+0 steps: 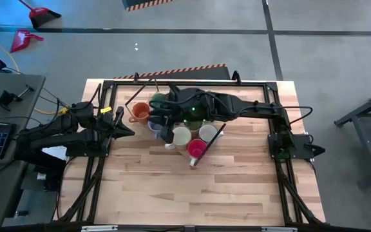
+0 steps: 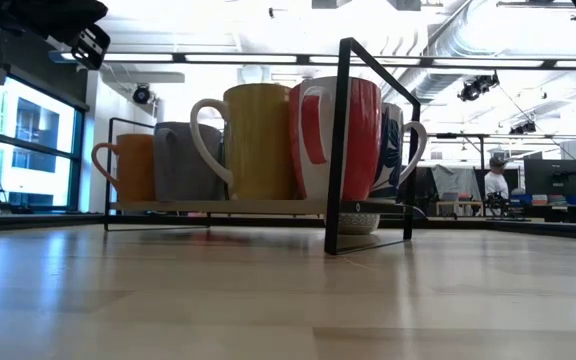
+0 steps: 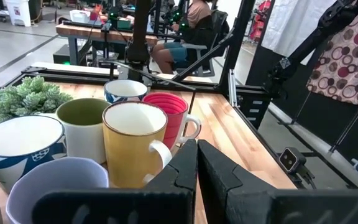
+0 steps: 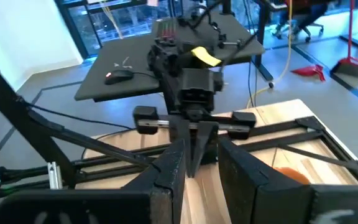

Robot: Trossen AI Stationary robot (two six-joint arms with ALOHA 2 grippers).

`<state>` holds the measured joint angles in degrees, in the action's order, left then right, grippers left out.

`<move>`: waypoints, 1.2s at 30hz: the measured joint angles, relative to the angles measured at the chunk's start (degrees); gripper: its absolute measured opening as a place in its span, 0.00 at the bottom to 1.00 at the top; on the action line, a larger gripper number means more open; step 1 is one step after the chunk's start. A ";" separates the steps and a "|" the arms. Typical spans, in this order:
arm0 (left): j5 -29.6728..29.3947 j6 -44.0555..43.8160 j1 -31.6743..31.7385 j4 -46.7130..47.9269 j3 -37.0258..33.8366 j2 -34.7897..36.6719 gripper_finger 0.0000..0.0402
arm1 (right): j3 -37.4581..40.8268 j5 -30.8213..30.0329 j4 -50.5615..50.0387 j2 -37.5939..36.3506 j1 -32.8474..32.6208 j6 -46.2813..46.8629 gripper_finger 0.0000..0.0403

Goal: Place coffee mugs
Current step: Adjust the yellow mug on the shelf

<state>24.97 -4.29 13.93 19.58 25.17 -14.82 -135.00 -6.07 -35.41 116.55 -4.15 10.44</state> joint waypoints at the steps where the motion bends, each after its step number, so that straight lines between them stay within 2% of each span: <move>1: 0.00 0.00 0.01 0.00 -0.01 0.00 0.00 | 0.00 -0.02 0.12 0.00 -0.35 -0.63 0.19; 8: 0.00 -0.15 0.00 -0.05 0.00 -0.01 0.00 | 0.00 -0.89 0.10 0.00 -2.77 -6.08 0.19; 15: 0.00 -3.11 0.00 -0.16 0.00 -0.01 0.00 | 0.00 -2.98 -1.01 0.00 -3.38 -5.88 0.19; 24: 0.00 -3.13 0.02 -0.14 -0.02 -0.01 0.00 | 0.00 -14.39 -8.09 0.00 -3.35 -1.57 0.19; 30: 0.01 -3.11 0.00 -0.14 -0.01 0.01 0.00 | 0.93 -17.98 -9.84 0.00 -3.35 -1.46 0.19; 36: 0.00 -3.10 0.00 -0.12 0.00 -0.01 0.00 | 1.03 -18.95 -11.16 0.00 -3.82 0.66 0.19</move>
<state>24.97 -7.40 13.94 19.46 25.17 -14.83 -133.97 -25.02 -46.57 116.55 -7.97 11.10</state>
